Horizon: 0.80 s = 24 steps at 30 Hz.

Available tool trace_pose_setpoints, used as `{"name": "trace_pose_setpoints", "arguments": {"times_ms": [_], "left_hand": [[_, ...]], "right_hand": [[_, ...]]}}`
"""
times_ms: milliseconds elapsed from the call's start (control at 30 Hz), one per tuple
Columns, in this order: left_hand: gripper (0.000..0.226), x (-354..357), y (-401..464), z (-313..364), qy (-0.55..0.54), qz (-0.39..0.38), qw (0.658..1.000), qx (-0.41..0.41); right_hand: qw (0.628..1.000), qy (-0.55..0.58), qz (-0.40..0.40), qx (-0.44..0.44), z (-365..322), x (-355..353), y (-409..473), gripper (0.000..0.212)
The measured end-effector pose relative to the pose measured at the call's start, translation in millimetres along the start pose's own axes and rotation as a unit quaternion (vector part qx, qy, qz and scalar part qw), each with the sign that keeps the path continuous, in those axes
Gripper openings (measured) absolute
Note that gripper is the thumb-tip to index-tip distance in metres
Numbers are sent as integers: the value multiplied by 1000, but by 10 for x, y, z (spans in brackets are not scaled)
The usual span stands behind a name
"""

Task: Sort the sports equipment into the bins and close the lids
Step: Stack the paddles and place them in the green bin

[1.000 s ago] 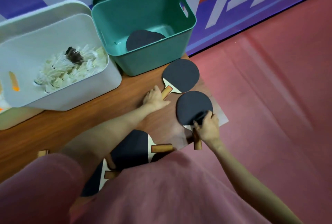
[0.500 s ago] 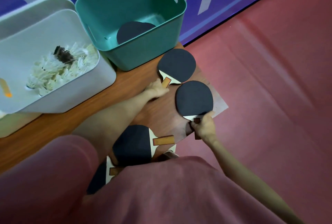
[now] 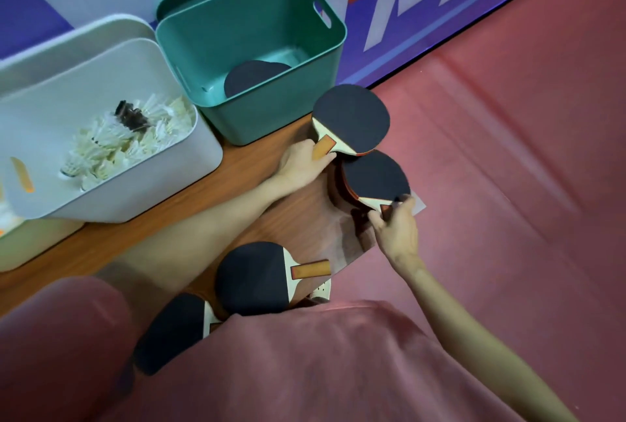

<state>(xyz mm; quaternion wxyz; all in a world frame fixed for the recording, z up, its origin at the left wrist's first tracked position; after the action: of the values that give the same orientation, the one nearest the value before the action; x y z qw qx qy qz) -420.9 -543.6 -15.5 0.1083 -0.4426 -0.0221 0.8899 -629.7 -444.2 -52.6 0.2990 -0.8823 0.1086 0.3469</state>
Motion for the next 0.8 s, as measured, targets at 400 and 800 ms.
{"name": "trace_pose_setpoints", "arguments": {"times_ms": [400, 800], "left_hand": [[35, -1466, 4, -93, -25, 223, 974, 2], [30, -1882, 509, -982, -67, 71, 984, -151]], "right_hand": [[981, 116, 85, -131, -1127, -300, 285, 52], [964, 96, 29, -246, -2524, -187, 708, 50]]}}
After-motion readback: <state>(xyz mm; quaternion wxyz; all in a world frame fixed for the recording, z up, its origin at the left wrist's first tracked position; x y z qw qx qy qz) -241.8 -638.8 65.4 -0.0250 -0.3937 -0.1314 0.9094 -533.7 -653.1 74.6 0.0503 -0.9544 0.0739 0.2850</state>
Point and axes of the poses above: each hand's wrist, its own y-axis towards the middle knuckle, its own x-axis out of the palm, z = x × y, the point moved 6 cm from there along y, towards the middle knuckle, and after that the axes turned 13 degrees about x, right-handed, at the moved point
